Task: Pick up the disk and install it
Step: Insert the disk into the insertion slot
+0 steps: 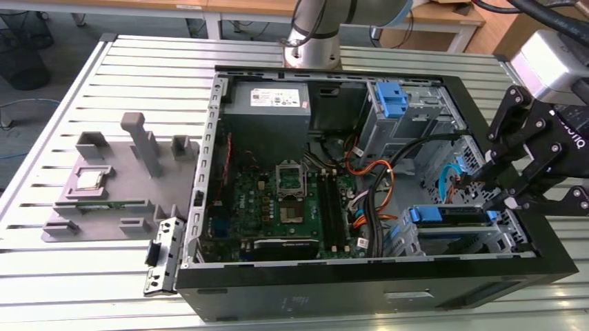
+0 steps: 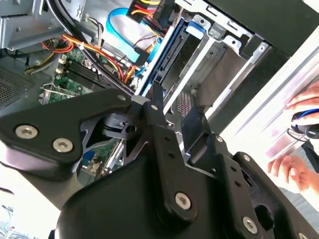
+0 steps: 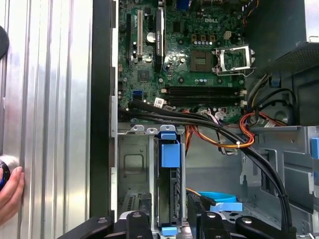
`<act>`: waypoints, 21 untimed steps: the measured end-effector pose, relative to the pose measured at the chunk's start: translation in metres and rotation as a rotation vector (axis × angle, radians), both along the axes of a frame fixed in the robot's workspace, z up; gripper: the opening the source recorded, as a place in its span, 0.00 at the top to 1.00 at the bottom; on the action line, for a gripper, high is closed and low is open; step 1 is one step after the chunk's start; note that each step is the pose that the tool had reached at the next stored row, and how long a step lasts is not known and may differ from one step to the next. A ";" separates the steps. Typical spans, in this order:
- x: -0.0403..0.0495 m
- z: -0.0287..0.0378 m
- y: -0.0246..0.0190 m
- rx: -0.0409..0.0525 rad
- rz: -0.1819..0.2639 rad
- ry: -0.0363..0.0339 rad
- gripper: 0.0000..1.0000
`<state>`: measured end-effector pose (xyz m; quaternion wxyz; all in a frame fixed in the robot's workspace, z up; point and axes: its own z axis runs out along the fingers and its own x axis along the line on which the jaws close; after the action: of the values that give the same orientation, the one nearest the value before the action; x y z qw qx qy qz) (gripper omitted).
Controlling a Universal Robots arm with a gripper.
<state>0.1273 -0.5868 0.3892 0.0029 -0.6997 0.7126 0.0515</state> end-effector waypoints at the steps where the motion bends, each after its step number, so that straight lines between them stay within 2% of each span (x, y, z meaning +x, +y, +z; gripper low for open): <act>1: 0.0000 -0.0010 0.0000 -0.0002 0.000 0.0000 0.58; 6: 0.0000 -0.0067 0.0000 -0.0002 0.000 -0.0001 0.58; 16: -0.0002 -0.0130 0.0000 -0.0012 0.000 -0.0006 0.58; 18: -0.0015 -0.0148 0.0000 -0.0012 0.000 -0.0038 0.58; 21: -0.0057 -0.0178 0.0008 -0.0012 0.000 -0.0122 0.58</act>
<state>0.1216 -0.5860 0.3715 0.0068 -0.6999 0.7126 0.0468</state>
